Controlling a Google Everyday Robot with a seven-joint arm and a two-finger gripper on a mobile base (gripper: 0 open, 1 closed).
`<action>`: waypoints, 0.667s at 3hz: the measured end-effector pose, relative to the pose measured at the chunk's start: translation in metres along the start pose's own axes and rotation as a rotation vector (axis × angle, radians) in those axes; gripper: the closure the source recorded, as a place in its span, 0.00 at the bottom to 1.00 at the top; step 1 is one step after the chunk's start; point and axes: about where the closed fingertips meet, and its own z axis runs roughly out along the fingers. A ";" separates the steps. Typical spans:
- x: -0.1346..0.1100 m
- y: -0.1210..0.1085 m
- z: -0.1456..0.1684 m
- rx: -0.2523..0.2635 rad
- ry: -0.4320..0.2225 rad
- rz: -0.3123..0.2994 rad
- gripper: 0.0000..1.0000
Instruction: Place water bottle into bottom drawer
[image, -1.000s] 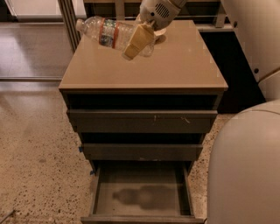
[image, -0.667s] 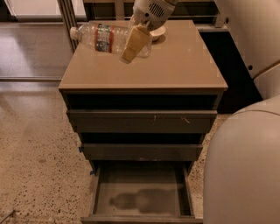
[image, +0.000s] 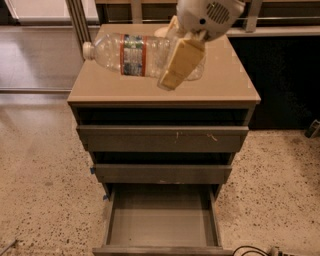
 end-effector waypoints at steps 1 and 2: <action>0.041 0.048 0.008 -0.020 -0.007 0.034 1.00; 0.104 0.074 0.058 -0.095 -0.007 0.105 1.00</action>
Offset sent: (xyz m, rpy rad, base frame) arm -0.0851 -0.1055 -0.2441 -0.0194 0.3498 -0.0720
